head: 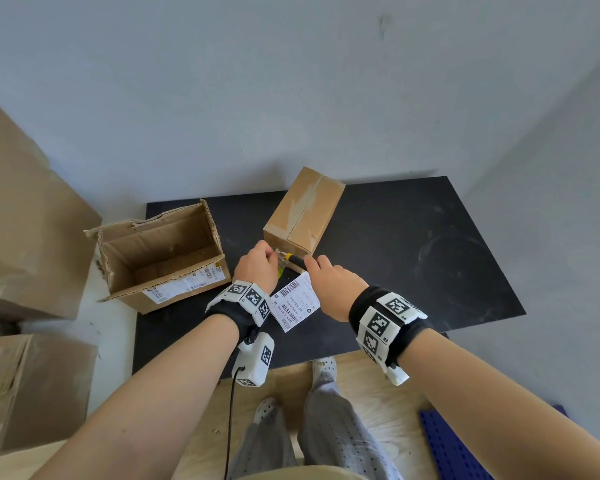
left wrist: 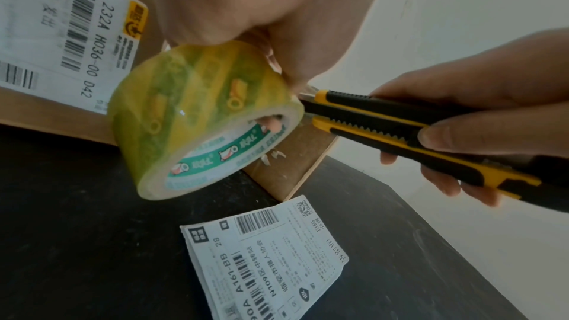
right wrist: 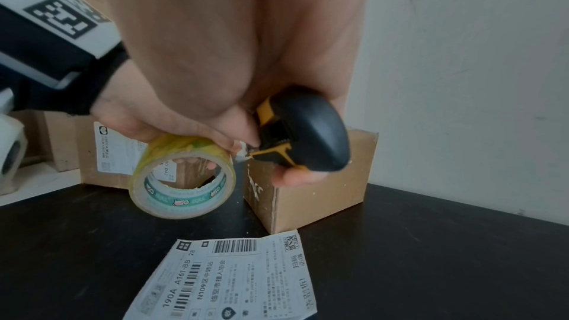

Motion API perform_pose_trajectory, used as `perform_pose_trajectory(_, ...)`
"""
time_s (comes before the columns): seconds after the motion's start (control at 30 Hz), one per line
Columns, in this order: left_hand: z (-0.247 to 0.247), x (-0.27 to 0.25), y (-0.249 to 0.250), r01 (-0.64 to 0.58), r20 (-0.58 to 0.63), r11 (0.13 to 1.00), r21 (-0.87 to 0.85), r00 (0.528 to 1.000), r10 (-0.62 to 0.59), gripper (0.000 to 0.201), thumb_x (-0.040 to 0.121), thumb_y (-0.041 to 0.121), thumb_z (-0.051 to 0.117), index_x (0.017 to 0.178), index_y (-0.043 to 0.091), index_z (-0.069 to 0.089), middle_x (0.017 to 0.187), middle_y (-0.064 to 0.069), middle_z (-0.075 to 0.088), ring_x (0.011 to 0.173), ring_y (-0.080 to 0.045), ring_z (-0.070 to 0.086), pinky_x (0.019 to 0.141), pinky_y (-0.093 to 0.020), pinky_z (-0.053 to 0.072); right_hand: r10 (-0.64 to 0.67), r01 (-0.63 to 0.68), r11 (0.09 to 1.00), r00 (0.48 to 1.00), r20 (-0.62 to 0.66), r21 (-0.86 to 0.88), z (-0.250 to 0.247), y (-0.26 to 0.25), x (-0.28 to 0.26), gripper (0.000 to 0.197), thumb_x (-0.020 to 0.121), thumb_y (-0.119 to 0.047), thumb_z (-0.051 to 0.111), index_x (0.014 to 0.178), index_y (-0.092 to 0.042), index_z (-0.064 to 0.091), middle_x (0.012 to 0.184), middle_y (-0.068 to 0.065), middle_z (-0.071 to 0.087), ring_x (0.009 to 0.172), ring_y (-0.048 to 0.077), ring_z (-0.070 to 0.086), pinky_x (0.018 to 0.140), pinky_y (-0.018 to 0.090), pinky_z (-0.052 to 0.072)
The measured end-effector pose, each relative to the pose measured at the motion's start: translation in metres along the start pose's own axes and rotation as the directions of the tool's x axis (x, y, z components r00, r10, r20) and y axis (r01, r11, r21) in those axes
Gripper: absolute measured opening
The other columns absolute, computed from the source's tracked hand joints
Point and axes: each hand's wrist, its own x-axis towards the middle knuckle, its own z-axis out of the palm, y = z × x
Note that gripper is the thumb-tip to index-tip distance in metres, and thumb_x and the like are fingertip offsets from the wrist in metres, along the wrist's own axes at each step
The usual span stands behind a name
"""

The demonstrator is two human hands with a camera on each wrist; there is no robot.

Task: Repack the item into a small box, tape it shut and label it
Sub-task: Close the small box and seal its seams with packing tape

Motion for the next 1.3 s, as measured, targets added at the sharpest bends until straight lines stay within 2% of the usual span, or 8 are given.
perform_pose_trajectory(0.2,0.003,-0.001,0.005,0.046,0.013,0.999,-0.012,0.999,-0.046,0.017,0.098,0.025,0.046,0.106,0.012,0.053,0.101,-0.008,0.062,0.080,-0.015,0.052,0.068,-0.028,0.042,0.028,-0.028,1.000,0.999,0.032,-0.006,0.003,0.010,-0.006,0.070,0.087,-0.001,0.052,0.146,-0.010,0.015,0.122,0.012,0.044,0.093,0.028,0.057,0.069,0.033,0.046)
perform_pose_trajectory(0.27,0.003,-0.001,0.004,0.066,0.009,0.998,-0.007,0.998,-0.066,0.018,0.099,0.026,0.045,0.105,0.011,0.053,0.102,-0.009,0.063,0.083,-0.018,0.055,0.067,-0.029,0.041,0.054,-0.055,0.998,0.996,0.068,0.012,0.006,0.018,-0.009,0.068,0.087,-0.001,0.050,0.146,-0.010,0.017,0.125,0.012,0.043,0.096,0.029,0.058,0.070,0.033,0.046)
perform_pose_trajectory(0.4,0.003,-0.004,-0.004,0.083,0.017,0.995,-0.045,0.996,-0.083,0.019,0.098,0.025,0.045,0.104,0.010,0.054,0.103,-0.010,0.063,0.092,-0.024,0.059,0.069,-0.031,0.041,0.057,-0.062,0.997,0.994,0.093,0.047,0.017,0.029,-0.017,0.076,0.087,0.002,0.049,0.149,-0.016,0.009,0.129,0.012,0.040,0.100,0.028,0.054,0.072,0.034,0.045)
perform_pose_trajectory(0.5,0.003,-0.006,-0.010,0.102,0.014,0.988,-0.114,0.995,-0.101,0.018,0.098,0.024,0.046,0.104,0.010,0.055,0.105,-0.011,0.062,0.087,-0.021,0.054,0.070,-0.031,0.040,0.043,-0.044,0.999,0.997,0.063,0.022,0.028,0.029,-0.013,0.075,0.088,0.000,0.049,0.149,-0.019,0.010,0.129,0.011,0.039,0.103,0.027,0.051,0.077,0.034,0.045)
perform_pose_trajectory(0.67,0.000,-0.009,-0.024,0.093,0.021,0.967,-0.236,0.996,-0.090,0.015,0.096,0.016,0.048,0.105,0.010,0.057,0.109,-0.010,0.061,0.101,-0.024,0.057,0.077,-0.030,0.041,-0.023,0.023,1.000,1.000,0.017,-0.009,0.055,0.024,0.006,0.071,0.090,-0.009,0.049,0.149,-0.024,0.011,0.129,0.010,0.038,0.104,0.025,0.047,0.085,0.032,0.040)
perform_pose_trajectory(0.83,-0.003,-0.014,-0.041,0.114,0.091,0.929,-0.352,0.992,-0.087,0.012,0.095,0.014,0.047,0.103,0.014,0.055,0.109,-0.008,0.057,0.102,-0.023,0.055,0.089,-0.036,0.047,-0.078,0.078,0.996,0.997,0.002,0.040,0.083,0.020,0.024,0.077,0.089,-0.007,0.050,0.149,-0.032,0.009,0.137,0.009,0.032,0.116,0.026,0.041,0.097,0.034,0.038)
perform_pose_trajectory(1.07,-0.006,-0.019,-0.042,0.121,0.126,0.896,-0.428,0.989,-0.073,0.014,0.093,0.009,0.047,0.104,0.013,0.055,0.108,-0.006,0.055,0.099,-0.020,0.055,0.080,-0.029,0.043,-0.086,0.086,0.988,0.996,0.001,0.125,0.099,0.022,0.034,0.079,0.091,-0.011,0.054,0.148,-0.038,0.007,0.142,0.007,0.026,0.125,0.025,0.033,0.105,0.036,0.035)
perform_pose_trajectory(1.3,-0.012,-0.023,-0.032,0.115,0.130,0.896,-0.429,0.989,-0.064,0.015,0.093,0.009,0.047,0.106,0.012,0.055,0.108,-0.006,0.055,0.099,-0.020,0.055,0.080,-0.030,0.045,-0.105,0.105,0.992,0.994,-0.011,0.071,0.092,0.023,0.029,0.072,0.092,-0.028,0.055,0.149,-0.032,0.011,0.145,0.008,0.027,0.130,0.026,0.032,0.106,0.037,0.033)
